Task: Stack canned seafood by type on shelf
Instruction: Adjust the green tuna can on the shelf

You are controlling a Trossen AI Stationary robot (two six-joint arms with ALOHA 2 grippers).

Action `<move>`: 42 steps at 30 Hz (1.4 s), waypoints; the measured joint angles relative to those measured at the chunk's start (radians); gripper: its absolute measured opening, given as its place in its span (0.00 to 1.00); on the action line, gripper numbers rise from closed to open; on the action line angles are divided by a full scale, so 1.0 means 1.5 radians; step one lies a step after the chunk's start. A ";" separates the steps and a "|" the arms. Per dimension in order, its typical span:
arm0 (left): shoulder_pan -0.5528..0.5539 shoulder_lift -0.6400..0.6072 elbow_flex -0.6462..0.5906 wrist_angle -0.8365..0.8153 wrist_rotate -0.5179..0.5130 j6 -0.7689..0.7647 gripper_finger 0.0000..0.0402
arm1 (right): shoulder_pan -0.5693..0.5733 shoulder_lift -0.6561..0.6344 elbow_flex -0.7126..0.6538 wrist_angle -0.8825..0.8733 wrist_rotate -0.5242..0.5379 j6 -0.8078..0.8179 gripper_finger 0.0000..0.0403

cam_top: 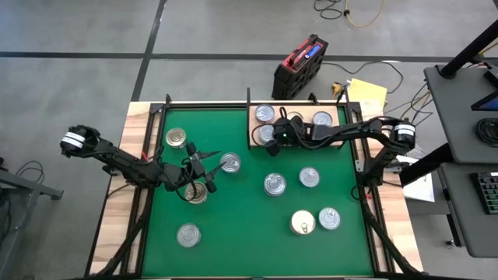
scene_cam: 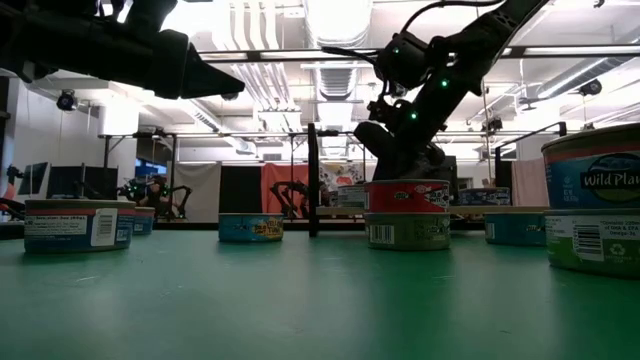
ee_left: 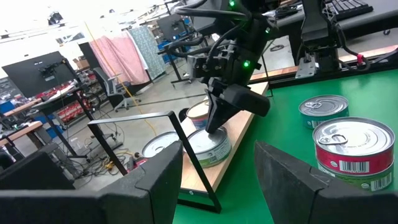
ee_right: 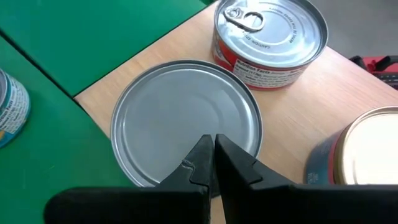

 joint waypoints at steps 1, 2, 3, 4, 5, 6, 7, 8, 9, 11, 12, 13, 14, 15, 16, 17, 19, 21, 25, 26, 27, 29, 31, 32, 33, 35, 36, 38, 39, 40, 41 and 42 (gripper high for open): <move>0.000 0.000 0.000 0.000 0.000 0.000 0.45 | 0.000 0.000 0.000 0.002 0.000 -0.001 0.02; 0.000 0.000 0.000 0.000 0.000 0.000 0.45 | 0.000 0.000 0.000 0.006 0.000 -0.002 0.02; 0.000 0.000 0.000 0.000 0.000 0.000 0.45 | 0.000 0.000 0.000 0.010 -0.001 -0.004 0.02; 0.000 0.000 0.000 0.000 0.000 0.000 0.45 | 0.000 0.000 -0.001 0.014 -0.001 -0.004 0.02; 0.000 0.000 0.000 0.000 0.000 0.000 0.45 | 0.000 0.000 -0.001 0.015 -0.001 -0.004 0.02; 0.000 0.000 0.000 0.000 0.000 0.000 0.45 | -0.001 0.000 -0.001 0.015 -0.001 -0.004 0.02; 0.000 0.000 0.000 0.000 0.000 0.000 0.45 | -0.001 0.000 -0.001 0.015 -0.001 -0.005 0.02; 0.000 0.000 0.000 0.000 0.000 0.000 0.45 | -0.001 0.000 -0.001 0.015 -0.001 -0.006 0.02; 0.000 0.000 0.000 0.000 0.000 0.000 0.45 | -0.001 0.000 -0.001 0.015 -0.001 -0.008 0.02; 0.000 0.000 0.000 0.000 0.000 0.000 0.45 | -0.001 0.000 -0.001 0.015 -0.001 -0.008 0.02; 0.000 0.000 0.000 0.000 0.000 0.000 0.45 | -0.001 0.000 -0.001 0.015 -0.002 -0.009 0.02; 0.000 0.000 0.000 0.000 0.000 0.000 0.45 | -0.001 0.000 -0.001 0.015 -0.002 -0.009 0.02; 0.000 0.000 0.000 0.000 0.000 0.000 0.45 | -0.001 0.000 -0.001 0.015 -0.002 -0.009 0.02; 0.000 0.000 0.000 0.000 0.000 0.000 0.45 | -0.001 0.000 -0.001 0.017 -0.002 -0.009 0.02; 0.000 0.000 0.000 0.000 0.000 0.000 0.45 | -0.001 0.000 -0.003 0.026 -0.002 -0.010 0.02; 0.000 0.000 0.000 0.000 0.000 0.000 0.45 | 0.000 0.000 -0.005 0.037 -0.002 -0.013 0.02; 0.000 0.000 0.000 0.000 0.000 0.000 0.45 | 0.001 0.000 -0.010 0.066 -0.003 -0.023 0.02; 0.000 0.000 0.000 0.000 0.000 0.000 0.45 | 0.002 0.000 -0.016 0.088 -0.002 -0.028 0.02; 0.000 0.000 0.000 0.000 0.000 0.000 0.45 | 0.006 0.000 -0.046 0.161 -0.003 -0.040 0.02; 0.000 0.000 0.000 0.000 0.000 0.000 0.45 | 0.009 0.000 -0.059 0.188 -0.002 -0.043 0.02; 0.000 0.000 0.000 0.000 0.000 0.000 0.45 | 0.014 0.000 -0.070 0.215 -0.002 -0.046 0.02; 0.000 0.000 0.000 0.000 0.000 0.000 0.45 | 0.019 0.001 -0.084 0.251 -0.003 -0.052 0.02; 0.000 0.000 0.000 0.000 0.000 0.000 0.45 | 0.020 0.001 -0.086 0.260 -0.004 -0.044 0.02; 0.000 0.000 0.000 0.000 0.000 0.000 0.45 | 0.020 0.001 -0.086 0.259 -0.004 -0.040 0.02; 0.000 0.000 0.000 0.000 0.000 0.000 0.45 | 0.021 0.001 -0.086 0.258 -0.004 -0.036 0.02; -0.001 0.000 0.000 0.000 0.000 0.000 0.45 | 0.024 0.001 -0.085 0.250 -0.004 -0.034 0.02; -0.001 0.000 0.000 0.000 0.000 0.000 0.45 | 0.027 0.001 -0.084 0.249 -0.006 -0.034 0.02; -0.001 0.000 0.000 0.000 0.000 0.000 0.45 | 0.029 0.001 -0.083 0.249 -0.009 -0.033 0.02; -0.001 0.000 0.000 0.000 0.000 0.000 0.45 | 0.030 0.001 -0.084 0.249 -0.009 -0.030 0.02; -0.001 0.000 0.000 0.000 0.000 0.000 0.45 | 0.031 0.001 -0.084 0.249 -0.009 -0.027 0.02; -0.001 0.000 0.000 0.000 0.000 0.000 0.45 | 0.032 0.001 -0.084 0.248 -0.008 -0.027 0.02; -0.001 0.000 0.000 0.000 0.000 0.000 0.45 | 0.034 0.001 -0.085 0.248 -0.006 -0.027 0.02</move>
